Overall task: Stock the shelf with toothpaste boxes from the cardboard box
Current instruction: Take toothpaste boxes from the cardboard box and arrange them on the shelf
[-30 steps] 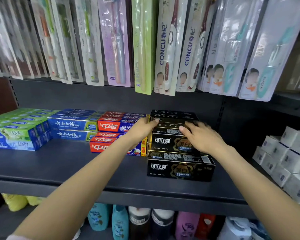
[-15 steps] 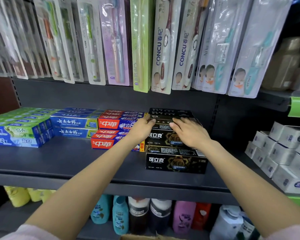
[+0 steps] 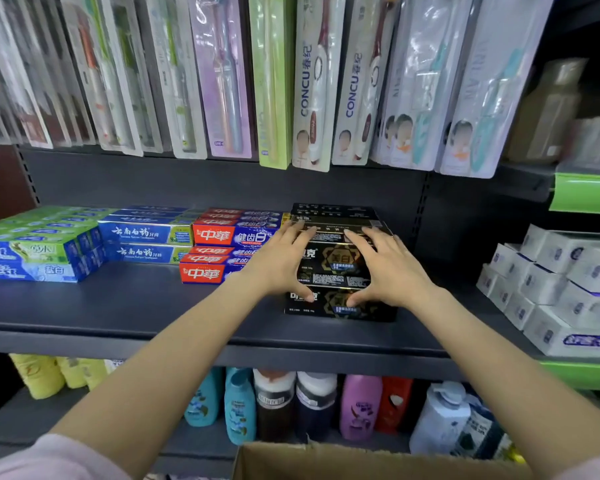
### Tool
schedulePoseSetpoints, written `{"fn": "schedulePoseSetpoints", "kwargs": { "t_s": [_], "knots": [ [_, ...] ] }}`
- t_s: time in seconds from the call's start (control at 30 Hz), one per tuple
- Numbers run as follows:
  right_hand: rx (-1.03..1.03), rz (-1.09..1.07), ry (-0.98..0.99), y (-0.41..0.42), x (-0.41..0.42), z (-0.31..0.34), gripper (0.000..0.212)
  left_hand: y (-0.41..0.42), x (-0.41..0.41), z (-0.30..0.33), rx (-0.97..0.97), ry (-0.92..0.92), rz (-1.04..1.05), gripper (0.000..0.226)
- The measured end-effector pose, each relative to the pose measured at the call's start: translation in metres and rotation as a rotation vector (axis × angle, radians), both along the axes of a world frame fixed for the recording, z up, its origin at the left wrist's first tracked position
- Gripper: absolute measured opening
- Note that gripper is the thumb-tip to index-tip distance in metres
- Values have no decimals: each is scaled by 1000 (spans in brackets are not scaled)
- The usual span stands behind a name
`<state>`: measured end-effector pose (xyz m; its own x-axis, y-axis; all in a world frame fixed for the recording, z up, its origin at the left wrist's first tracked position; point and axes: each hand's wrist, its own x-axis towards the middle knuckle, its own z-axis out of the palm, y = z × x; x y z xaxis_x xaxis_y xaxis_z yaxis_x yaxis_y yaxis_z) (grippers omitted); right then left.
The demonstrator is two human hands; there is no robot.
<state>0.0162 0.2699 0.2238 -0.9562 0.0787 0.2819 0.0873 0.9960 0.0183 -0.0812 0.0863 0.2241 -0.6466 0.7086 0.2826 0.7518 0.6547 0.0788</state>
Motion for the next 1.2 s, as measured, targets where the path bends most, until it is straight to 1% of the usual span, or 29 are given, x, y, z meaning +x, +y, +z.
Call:
{"fn": "schedulePoseSetpoints", "kwargs": {
  "t_s": [0.07, 0.1, 0.13, 0.2, 0.27, 0.3, 0.33, 0.4, 0.43, 0.5, 0.67, 0.8, 0.9, 0.97, 1.0, 1.07, 1.13, 1.2],
  "knots": [
    [-78, -30, 29, -4, 6, -3, 131, 1, 7, -2, 58, -80, 45, 132],
    [-148, -61, 64, -8, 10, -6, 135, 2, 10, -5, 126, -160, 65, 137],
    [-240, -104, 108, -10, 13, -9, 140, 3, 14, -7, 214, -254, 81, 143],
    [-487, -198, 186, -13, 20, -18, 148, 4, 21, -15, 402, -418, 116, 148],
    [-737, -226, 217, -10, 24, -28, 149, 2, 26, -24, 535, -516, 177, 142],
    [-808, -216, 215, -9, 24, -32, 146, 1, 28, -28, 566, -530, 201, 133],
    [-845, -203, 212, -7, 24, -36, 143, 0, 30, -31, 576, -521, 209, 118],
    [-872, -192, 220, -6, 22, -39, 138, -1, 32, -32, 578, -502, 197, 85],
    [-876, -192, 227, -6, 22, -40, 137, -1, 32, -33, 582, -516, 188, 76],
    [-882, -196, 245, -8, 21, -42, 137, -1, 32, -36, 601, -553, 172, 70],
    [-881, -185, 275, -10, 19, -44, 133, -1, 31, -39, 646, -573, 152, 69],
    [-845, -196, 237, -11, 20, -39, 128, -1, 30, -39, 670, -622, 159, 73],
    [-743, -200, 240, -13, 21, -35, 138, -1, 32, -37, 713, -588, 182, 88],
    [-701, -169, 251, -13, 20, -31, 141, -2, 33, -33, 700, -542, 183, 98],
    [-700, -157, 243, -13, 19, -30, 140, -2, 34, -32, 679, -534, 176, 98],
    [-695, -155, 218, -12, 17, -26, 136, -2, 36, -30, 642, -529, 167, 91],
    [-688, -153, 214, -11, 16, -25, 134, -2, 37, -29, 644, -519, 164, 84],
    [-688, -151, 223, -11, 16, -25, 132, -1, 38, -28, 647, -527, 161, 83]
  ]
}}
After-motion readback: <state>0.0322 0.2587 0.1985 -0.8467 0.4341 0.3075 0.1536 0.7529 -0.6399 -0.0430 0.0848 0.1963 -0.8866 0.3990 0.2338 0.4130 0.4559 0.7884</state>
